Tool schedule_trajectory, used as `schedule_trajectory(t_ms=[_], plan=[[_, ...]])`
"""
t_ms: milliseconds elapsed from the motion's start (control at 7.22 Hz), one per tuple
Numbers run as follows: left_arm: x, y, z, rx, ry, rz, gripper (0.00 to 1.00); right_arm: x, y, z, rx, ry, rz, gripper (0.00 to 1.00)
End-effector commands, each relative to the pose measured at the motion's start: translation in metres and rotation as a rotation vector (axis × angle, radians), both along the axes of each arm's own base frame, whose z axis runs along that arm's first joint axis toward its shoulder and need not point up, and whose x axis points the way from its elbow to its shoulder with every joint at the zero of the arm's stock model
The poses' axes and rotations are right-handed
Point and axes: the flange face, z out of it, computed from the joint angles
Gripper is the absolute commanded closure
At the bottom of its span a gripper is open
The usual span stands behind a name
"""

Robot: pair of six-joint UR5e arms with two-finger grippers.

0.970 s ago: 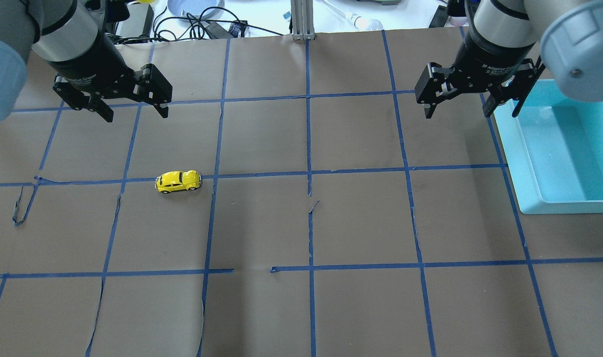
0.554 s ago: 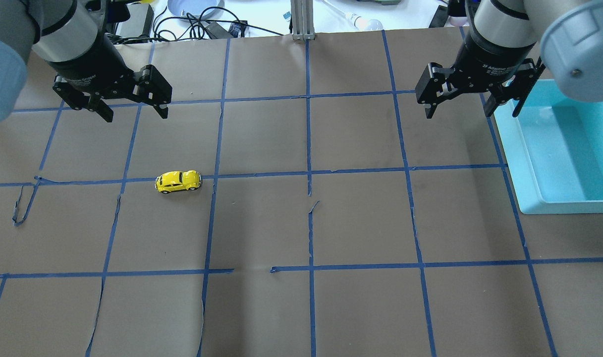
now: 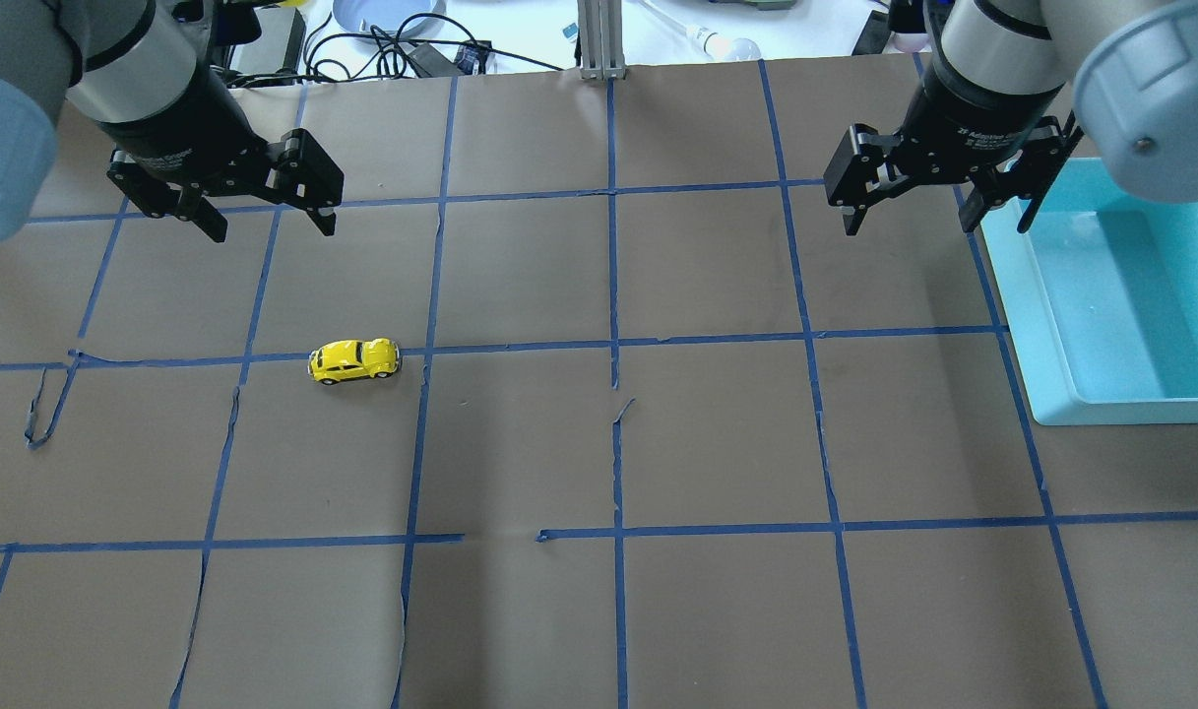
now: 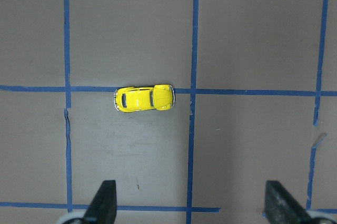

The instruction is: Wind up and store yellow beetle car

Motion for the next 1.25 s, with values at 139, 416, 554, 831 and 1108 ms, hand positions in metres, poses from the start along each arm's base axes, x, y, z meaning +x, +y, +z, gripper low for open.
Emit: schedule_trajectory(t_ms=[139, 416, 554, 831, 1108], plan=[[0.0, 0.0, -0.001, 0.002, 0.003, -0.001, 0.0, -0.001, 0.0, -0.001, 0.001, 0.006, -0.001, 0.0], [0.019, -0.005, -0.015, 0.034, -0.008, -0.165, 0.0, -0.001, 0.0, -0.001, 0.001, 0.006, 0.001, 0.0], [0.023, -0.006, -0.034, 0.061, -0.004, -0.259, 0.0, -0.001, 0.0, -0.001, 0.001, 0.006, -0.001, 0.0], [0.025, -0.01, -0.077, 0.122, 0.006, -0.54, 0.0, -0.002, -0.001, -0.002, 0.004, 0.009, -0.002, 0.0], [0.027, -0.026, -0.108, 0.149, 0.021, -0.853, 0.02, -0.002, 0.0, -0.002, 0.004, 0.009, -0.001, 0.0]])
